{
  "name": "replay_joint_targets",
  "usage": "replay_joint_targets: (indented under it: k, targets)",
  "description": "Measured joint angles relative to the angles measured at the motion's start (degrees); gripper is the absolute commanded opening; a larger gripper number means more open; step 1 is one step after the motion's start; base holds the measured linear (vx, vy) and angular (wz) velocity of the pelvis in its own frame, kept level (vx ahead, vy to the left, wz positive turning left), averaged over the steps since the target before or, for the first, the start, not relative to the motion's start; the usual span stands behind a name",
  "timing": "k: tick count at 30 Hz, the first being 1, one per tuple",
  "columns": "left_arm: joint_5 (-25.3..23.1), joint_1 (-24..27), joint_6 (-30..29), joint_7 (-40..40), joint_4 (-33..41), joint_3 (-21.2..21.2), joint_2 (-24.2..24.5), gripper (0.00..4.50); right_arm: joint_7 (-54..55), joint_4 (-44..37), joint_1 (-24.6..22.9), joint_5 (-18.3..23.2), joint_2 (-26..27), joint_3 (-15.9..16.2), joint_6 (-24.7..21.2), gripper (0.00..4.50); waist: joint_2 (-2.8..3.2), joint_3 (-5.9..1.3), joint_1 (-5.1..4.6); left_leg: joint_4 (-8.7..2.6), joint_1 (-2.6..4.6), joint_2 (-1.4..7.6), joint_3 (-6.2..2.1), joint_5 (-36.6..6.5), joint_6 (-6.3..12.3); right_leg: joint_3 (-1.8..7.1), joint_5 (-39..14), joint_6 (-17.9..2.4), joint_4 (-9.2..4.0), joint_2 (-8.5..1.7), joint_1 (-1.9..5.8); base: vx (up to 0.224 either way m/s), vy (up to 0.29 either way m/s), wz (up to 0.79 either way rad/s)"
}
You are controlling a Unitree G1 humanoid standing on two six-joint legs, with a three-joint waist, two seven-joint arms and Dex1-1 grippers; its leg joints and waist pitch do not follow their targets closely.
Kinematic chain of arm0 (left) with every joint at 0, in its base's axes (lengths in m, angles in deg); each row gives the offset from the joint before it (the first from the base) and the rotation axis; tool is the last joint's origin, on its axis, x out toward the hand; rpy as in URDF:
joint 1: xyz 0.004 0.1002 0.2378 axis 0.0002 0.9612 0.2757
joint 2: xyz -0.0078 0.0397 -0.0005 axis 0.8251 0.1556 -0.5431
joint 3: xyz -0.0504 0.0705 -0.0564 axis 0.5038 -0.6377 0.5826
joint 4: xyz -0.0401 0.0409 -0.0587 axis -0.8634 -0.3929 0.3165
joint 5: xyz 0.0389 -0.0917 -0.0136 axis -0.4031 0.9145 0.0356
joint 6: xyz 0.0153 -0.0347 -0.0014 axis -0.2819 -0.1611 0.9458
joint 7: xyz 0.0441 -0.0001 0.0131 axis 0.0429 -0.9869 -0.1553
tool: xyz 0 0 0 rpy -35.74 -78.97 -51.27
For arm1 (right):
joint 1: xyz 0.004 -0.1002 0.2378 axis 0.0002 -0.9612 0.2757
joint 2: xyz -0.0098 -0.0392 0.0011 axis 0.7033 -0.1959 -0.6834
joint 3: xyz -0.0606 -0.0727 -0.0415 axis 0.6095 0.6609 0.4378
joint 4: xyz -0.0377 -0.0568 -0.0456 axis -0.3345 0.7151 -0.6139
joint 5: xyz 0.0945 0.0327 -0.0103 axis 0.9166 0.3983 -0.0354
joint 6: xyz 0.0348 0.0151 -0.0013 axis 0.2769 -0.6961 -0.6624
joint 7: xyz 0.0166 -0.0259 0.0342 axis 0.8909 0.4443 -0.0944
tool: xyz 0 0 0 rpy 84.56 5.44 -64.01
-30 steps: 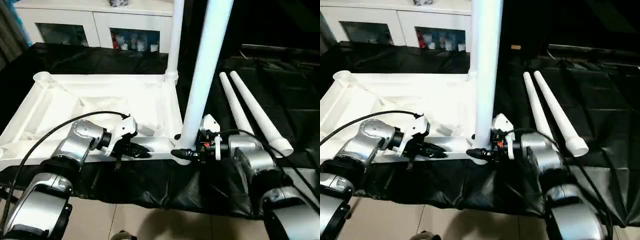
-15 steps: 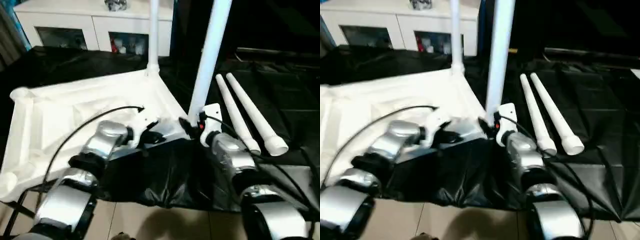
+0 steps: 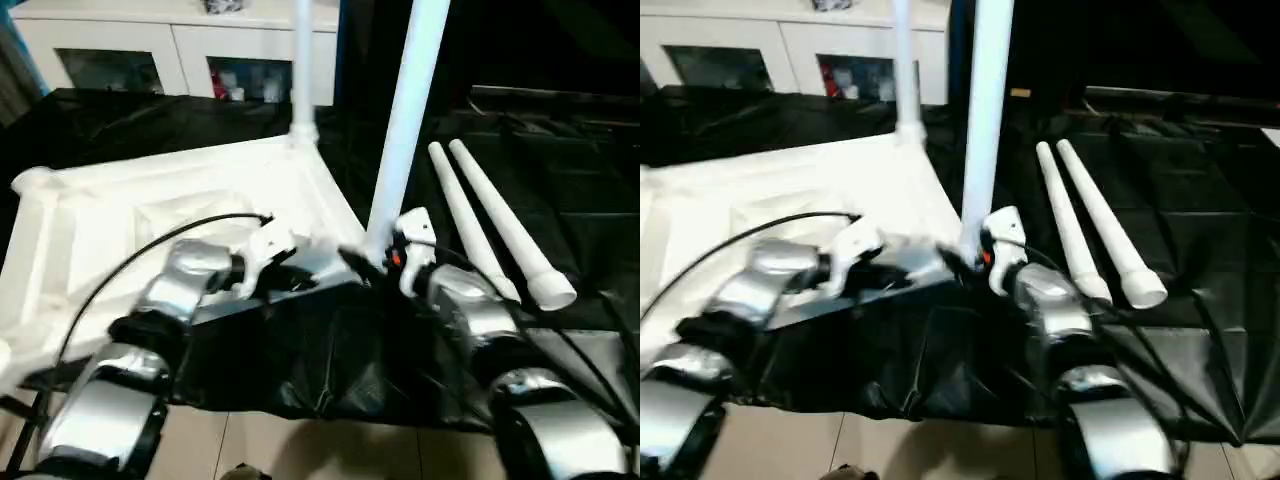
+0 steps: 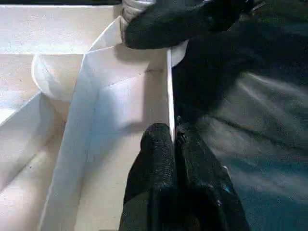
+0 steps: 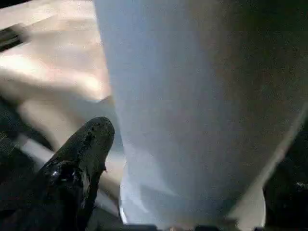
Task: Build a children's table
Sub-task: Rotate leg to tighten
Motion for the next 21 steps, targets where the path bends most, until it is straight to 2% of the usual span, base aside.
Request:
replay_joint_targets:
  k: [5, 8, 17, 21]
  targets:
    - [1.02, 0.9, 1.33, 5.9, 0.36, -0.29, 2.39, 0.0, -13.79, -2.68, -1.25, 0.12, -3.58, 3.07, -0.49, 3.96, -0.04, 0.03, 0.37, 0.17, -0.06, 0.03, 0.0, -0.04, -0.03, 0.01, 0.01, -0.01, 0.02, 0.0, 0.01, 0.0, 0.0, 0.0]
    - [1.74, 1.38, 1.64, 9.06, 0.63, -0.52, 3.57, 0.0, -19.54, -4.02, -1.83, 0.39, -4.73, 4.45, -0.88, 3.7, -0.07, 0.04, 0.55, 0.23, -0.06, 0.03, 0.0, -0.05, -0.03, 0.02, 0.01, -0.01, 0.06, 0.0, 0.02, 0.0, 0.0, 0.0]
    - [2.15, 2.05, 2.49, 13.3, 1.49, -1.16, 4.92, 0.0, -25.79, -6.0, -2.48, 0.61, -5.87, 5.67, -2.54, 2.91, -0.11, 0.07, 0.99, 0.25, -0.07, 0.07, 0.01, -0.05, -0.03, 0.01, 0.01, -0.01, 0.08, 0.0, 0.01, 0.0, 0.0, 0.0]
    - [2.14, 2.05, 2.14, 13.01, 1.46, -1.1, 4.87, 0.0, -25.33, -6.92, -3.01, 0.8, -5.69, 5.52, -3.69, 2.77, -0.11, 0.06, 0.99, 0.28, -0.05, 0.07, 0.01, -0.06, -0.03, 0.01, 0.01, -0.01, 0.11, 0.0, 0.02, 0.0, 0.0, 0.0]
